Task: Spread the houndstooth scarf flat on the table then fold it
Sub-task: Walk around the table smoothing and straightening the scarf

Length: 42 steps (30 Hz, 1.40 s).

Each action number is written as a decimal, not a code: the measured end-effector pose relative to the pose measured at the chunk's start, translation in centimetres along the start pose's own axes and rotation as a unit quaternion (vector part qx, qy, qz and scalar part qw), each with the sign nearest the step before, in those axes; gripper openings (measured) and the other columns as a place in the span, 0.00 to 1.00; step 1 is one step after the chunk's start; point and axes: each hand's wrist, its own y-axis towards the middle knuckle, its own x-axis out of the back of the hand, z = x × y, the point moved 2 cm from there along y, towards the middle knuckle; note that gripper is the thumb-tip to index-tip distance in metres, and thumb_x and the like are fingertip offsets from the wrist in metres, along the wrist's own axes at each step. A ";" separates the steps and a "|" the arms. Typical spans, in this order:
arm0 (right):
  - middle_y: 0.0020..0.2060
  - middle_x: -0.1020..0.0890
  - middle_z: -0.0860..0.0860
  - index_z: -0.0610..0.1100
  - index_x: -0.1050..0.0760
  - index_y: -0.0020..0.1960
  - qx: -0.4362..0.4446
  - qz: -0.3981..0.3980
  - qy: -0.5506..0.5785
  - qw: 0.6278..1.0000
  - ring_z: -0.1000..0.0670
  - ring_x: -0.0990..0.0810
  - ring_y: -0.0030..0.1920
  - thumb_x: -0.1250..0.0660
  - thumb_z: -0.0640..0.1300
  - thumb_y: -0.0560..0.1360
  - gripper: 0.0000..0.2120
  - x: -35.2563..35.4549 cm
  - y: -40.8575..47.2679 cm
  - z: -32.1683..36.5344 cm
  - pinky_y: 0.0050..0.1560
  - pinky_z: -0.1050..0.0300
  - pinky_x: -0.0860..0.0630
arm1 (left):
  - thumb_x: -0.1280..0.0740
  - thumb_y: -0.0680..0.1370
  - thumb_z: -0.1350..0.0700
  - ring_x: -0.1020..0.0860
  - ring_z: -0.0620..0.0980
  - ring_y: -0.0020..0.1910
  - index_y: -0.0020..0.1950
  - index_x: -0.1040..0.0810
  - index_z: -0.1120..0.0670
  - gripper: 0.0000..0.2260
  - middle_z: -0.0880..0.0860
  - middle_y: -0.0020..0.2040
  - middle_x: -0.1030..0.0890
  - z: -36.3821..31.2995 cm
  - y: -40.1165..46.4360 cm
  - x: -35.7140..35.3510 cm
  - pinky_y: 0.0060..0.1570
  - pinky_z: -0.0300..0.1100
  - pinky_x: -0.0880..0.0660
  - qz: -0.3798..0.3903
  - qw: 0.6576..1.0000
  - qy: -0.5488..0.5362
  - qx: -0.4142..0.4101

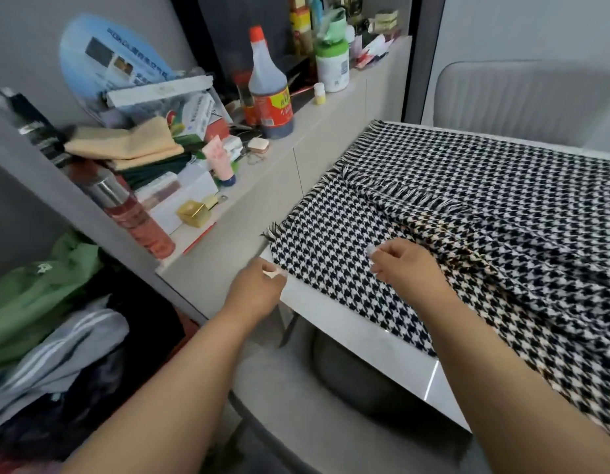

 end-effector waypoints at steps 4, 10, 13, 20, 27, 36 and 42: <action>0.43 0.17 0.41 0.42 0.24 0.47 -0.044 -0.005 -0.020 0.999 0.47 0.25 0.36 0.37 0.53 0.77 0.14 -2.4 3.2 -2.1 0.36 0.54 0.30 | 0.35 0.77 0.51 0.22 0.57 0.53 0.60 0.29 0.55 0.14 0.55 0.55 0.23 0.7 5.5 -0.5 0.46 0.44 0.27 0.019 0.999 0.024 0.028; 0.33 0.22 0.51 0.44 0.25 0.46 -0.102 -0.029 -0.094 0.990 0.52 0.29 0.29 0.38 0.53 0.78 0.12 -5.4 6.5 -5.1 0.32 0.60 0.31 | 0.36 0.77 0.56 0.25 0.56 0.55 0.58 0.28 0.55 0.11 0.54 0.54 0.26 1.4 12.4 -2.7 0.47 0.41 0.31 0.056 0.996 0.061 0.030; 0.41 0.20 0.51 0.46 0.26 0.56 -0.127 -0.018 -0.138 0.982 0.51 0.23 0.36 0.38 0.53 0.78 0.13 -6.6 7.5 -6.5 0.38 0.57 0.26 | 0.36 0.74 0.49 0.27 0.57 0.62 0.63 0.26 0.47 0.17 0.55 0.67 0.29 2.6 15.0 -4.5 0.63 0.48 0.28 0.096 0.993 0.067 0.023; 0.69 0.31 0.47 0.45 0.35 0.73 -0.090 0.031 -0.301 0.949 0.44 0.36 0.69 0.38 0.56 0.77 0.28 -8.6 7.9 -9.3 0.70 0.50 0.38 | 0.34 0.77 0.57 0.22 0.58 0.58 0.55 0.17 0.58 0.11 0.58 0.59 0.19 3.6 17.3 -6.7 0.56 0.46 0.25 0.061 0.992 0.100 -0.049; 0.54 0.21 0.48 0.43 0.29 0.66 -0.135 -0.124 -0.176 0.967 0.51 0.20 0.44 0.35 0.52 0.77 0.20 -4.2 9.7 -8.7 0.41 0.57 0.23 | 0.35 0.74 0.60 0.24 0.64 0.53 0.55 0.21 0.59 0.12 0.62 0.59 0.28 2.6 15.9 -4.5 0.52 0.53 0.25 -0.062 0.973 0.223 -0.019; 0.48 0.20 0.42 0.39 0.26 0.53 -0.361 -0.245 -0.174 0.883 0.40 0.22 0.51 0.35 0.60 0.72 0.24 3.6 15.0 -12.5 0.43 0.53 0.24 | 0.35 0.76 0.58 0.27 0.55 0.48 0.54 0.22 0.57 0.08 0.59 0.61 0.30 0.1 14.8 -6.4 0.52 0.45 0.30 -0.043 0.985 0.092 -0.139; 0.35 0.22 0.53 0.48 0.26 0.47 -0.086 -0.202 -0.181 0.959 0.55 0.26 0.29 0.36 0.49 0.78 0.05 -1.8 14.7 -3.6 0.23 0.65 0.32 | 0.40 0.80 0.53 0.22 0.56 0.46 0.49 0.22 0.55 0.09 0.54 0.48 0.20 0.3 15.2 -6.8 0.45 0.49 0.26 0.000 0.993 -0.036 -0.109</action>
